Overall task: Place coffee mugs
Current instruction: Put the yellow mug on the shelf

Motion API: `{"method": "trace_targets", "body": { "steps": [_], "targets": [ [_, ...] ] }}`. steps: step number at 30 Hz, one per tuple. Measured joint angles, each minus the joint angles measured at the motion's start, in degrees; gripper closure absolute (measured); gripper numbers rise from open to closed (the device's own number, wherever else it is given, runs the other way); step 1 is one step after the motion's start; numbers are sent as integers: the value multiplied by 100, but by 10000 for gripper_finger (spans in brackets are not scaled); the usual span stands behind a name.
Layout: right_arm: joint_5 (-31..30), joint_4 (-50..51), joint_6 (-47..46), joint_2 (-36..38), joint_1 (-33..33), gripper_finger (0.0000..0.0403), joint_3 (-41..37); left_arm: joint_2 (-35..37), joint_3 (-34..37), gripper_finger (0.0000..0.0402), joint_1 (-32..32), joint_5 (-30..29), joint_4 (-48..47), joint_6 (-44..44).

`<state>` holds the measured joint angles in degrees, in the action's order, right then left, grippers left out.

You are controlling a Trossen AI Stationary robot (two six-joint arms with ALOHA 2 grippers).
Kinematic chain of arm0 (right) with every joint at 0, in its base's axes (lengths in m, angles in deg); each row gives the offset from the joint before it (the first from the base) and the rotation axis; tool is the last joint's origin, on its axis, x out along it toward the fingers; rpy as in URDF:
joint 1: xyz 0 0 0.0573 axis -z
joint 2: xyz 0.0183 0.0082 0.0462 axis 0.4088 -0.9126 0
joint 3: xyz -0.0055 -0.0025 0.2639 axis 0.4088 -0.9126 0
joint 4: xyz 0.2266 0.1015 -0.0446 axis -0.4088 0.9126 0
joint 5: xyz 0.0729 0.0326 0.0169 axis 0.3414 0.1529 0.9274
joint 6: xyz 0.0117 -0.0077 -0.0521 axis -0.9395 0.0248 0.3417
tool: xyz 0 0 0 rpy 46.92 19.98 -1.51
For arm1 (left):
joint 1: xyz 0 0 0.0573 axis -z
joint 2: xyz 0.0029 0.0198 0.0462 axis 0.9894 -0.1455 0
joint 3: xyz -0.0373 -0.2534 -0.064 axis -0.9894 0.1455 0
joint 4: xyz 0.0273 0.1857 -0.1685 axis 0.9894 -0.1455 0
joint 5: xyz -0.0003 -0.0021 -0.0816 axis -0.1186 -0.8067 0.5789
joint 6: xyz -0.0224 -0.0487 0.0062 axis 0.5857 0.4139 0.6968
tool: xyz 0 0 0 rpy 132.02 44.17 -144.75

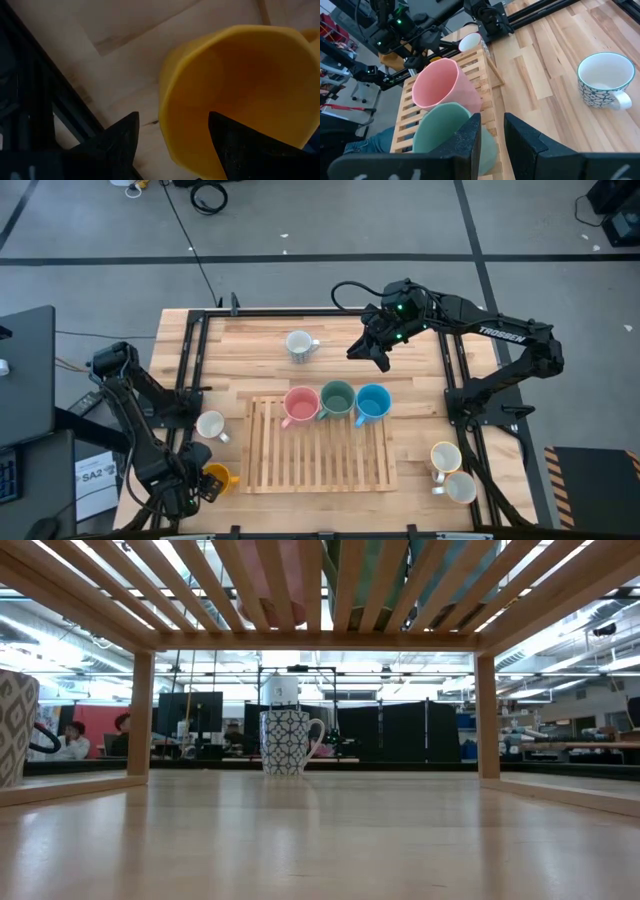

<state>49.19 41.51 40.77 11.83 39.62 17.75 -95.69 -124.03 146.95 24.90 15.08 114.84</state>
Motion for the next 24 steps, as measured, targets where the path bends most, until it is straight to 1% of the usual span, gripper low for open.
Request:
{"method": "trace_targets", "body": {
  "steps": [8, 12, 17, 24],
  "targets": [
    [2, 0, 0, 0, 0, 313, 1, -1, 0, 158, 0, 2, -15, 6],
    [0, 2, 0, 0, 0, 313, 0, -91, 0, 175, 0, 4, -16, 42],
    [0, 2, 0, 0, 0, 313, 2, -173, 0, 221, 0, 4, -9, 49],
    [2, 2, 0, 0, 0, 313, 2, -170, 0, 306, -28, 104, -11, 30]
  ]
}}
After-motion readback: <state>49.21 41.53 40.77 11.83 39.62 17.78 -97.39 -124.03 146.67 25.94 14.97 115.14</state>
